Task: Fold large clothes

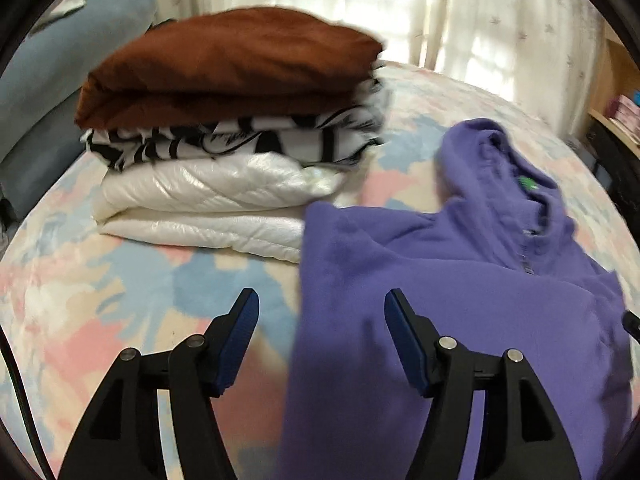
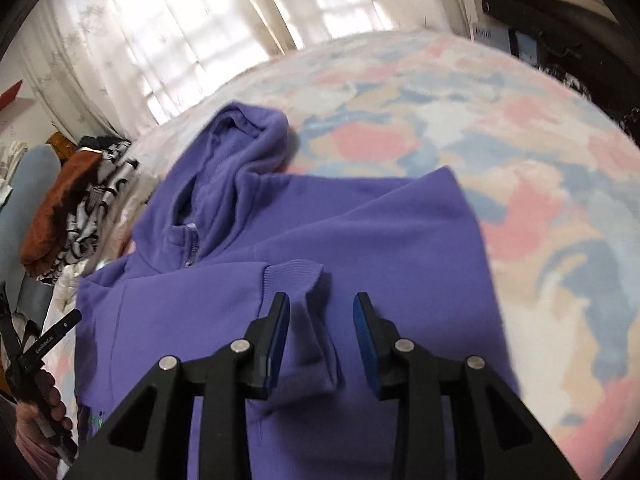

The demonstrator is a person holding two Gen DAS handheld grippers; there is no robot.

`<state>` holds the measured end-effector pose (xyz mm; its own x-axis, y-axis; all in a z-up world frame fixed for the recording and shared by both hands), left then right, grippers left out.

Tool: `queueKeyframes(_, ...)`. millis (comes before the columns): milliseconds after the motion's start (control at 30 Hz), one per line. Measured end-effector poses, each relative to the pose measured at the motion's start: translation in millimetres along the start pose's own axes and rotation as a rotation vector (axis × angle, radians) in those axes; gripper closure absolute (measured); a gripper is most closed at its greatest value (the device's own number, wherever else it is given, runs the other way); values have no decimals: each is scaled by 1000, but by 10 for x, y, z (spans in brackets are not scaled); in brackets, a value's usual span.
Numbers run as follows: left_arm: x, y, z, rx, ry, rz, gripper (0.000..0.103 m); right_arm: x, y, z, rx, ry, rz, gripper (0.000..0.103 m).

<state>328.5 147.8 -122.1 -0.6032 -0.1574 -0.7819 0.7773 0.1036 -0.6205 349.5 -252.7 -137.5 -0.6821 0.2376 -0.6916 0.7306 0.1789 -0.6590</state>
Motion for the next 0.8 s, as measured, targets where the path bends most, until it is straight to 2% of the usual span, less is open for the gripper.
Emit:
queueKeyframes(67,27,-109,111,26,18,-3,42,31,-126,-106,-19,-28,28,70)
queueKeyframes(100,61,-163,179,43,27,-11,47,60,-168,-181,-31,-47,33,70)
queueKeyframes(133,101,-191,265,60,34,-24,61,101,-185,-281,-45,-70,30,70)
queueKeyframes(167,159,-236,320,77,40,-40,68,135,-180,-364,-59,-89,22,70)
queueKeyframes(300,396,-214,654,119,23,-82,69,326,-120,-867,-134,-172,-5,70)
queueKeyframes(400,567,-114,806,100,32,-108,69,449,-30,-1164,-170,-202,-26,70)
queueKeyframes(500,654,-36,806,76,37,-88,69,603,134,-1379,-185,-240,-66,70)
queueKeyframes(600,664,7,731,90,21,-84,67,716,314,-1371,-146,-292,-102,75)
queueKeyframes(633,656,31,699,94,19,-83,67,701,320,-1323,-145,-290,-98,82)
queueKeyframes(667,648,49,663,99,16,-82,66,654,315,-1232,-130,-280,-92,90)
queueKeyframes(733,648,66,592,123,-1,-83,65,542,305,-1000,-65,-264,-70,98)
queueKeyframes(800,648,76,568,136,-12,-81,65,442,305,-668,-9,-226,-58,103)
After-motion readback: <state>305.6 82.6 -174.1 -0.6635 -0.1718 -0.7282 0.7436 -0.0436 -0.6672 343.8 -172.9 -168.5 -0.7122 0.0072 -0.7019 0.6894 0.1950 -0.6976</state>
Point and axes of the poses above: each gripper's, at about its wrist camera, not at the fingertips, and y roughly the way its jaws point, z to its right, x to its underside, the point moved 6 cm from there along y, roughly the way its jaws point, and after that the axes turned 9 degrees about z, right-handed, at the moved point
